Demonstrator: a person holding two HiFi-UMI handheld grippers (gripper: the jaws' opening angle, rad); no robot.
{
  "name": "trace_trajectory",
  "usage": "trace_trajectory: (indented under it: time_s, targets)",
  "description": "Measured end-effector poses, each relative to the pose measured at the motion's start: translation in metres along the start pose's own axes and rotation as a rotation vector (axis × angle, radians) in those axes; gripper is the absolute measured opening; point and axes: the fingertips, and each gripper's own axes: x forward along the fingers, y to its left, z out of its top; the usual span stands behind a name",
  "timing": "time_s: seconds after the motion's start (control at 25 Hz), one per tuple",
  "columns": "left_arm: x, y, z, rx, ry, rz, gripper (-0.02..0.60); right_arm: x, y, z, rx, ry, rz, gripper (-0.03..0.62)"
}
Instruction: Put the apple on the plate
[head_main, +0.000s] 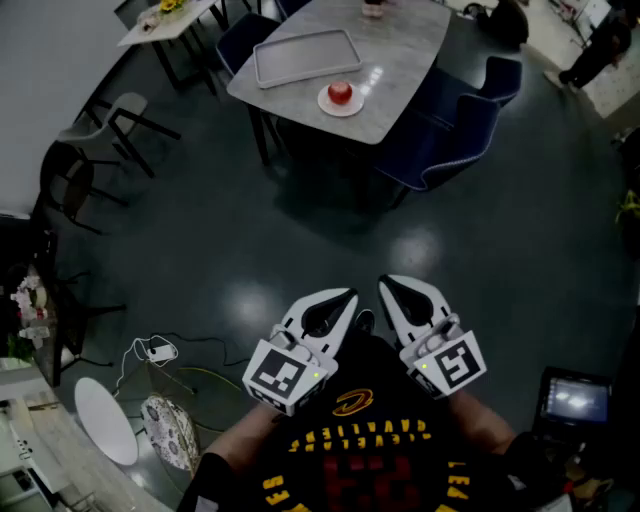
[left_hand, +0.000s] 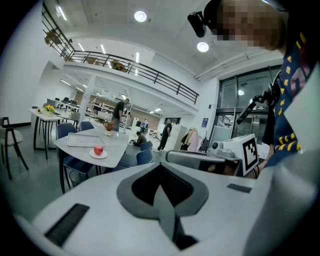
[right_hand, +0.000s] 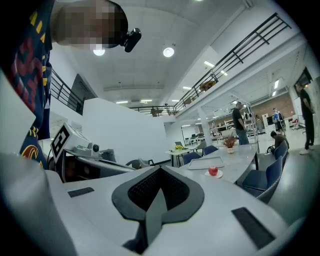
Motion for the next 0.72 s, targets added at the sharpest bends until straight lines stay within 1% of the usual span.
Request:
trace_trajectory:
  time_s: [0.2,0.36,0.48,0.6,0.72]
  targets:
    - [0.009,-0.008,-0.004,-0.015,0.004,0.012,0.002,-0.008,-0.012,-0.001,0.021,0.012,0.003,0.005]
    - [0.018,-0.009,-0.002,0.002,-0.02,0.038,0.002,-0.01,-0.017,0.003,0.039,-0.003,0.03,0.005]
    - [0.022,-0.014,-0.003,-0.024,-0.007,0.051,0.002,-0.013,-0.021,0.001,0.068,-0.008,0.049,0.006]
    - [0.022,-0.013,-0.01,-0.047,0.001,0.063,0.002,-0.011,-0.023,-0.009,0.083,0.022,0.058,0.006]
    - [0.021,0.002,-0.014,-0.066,-0.01,0.111,0.002,-0.007,-0.026,-0.019,0.111,0.055,0.059,0.006]
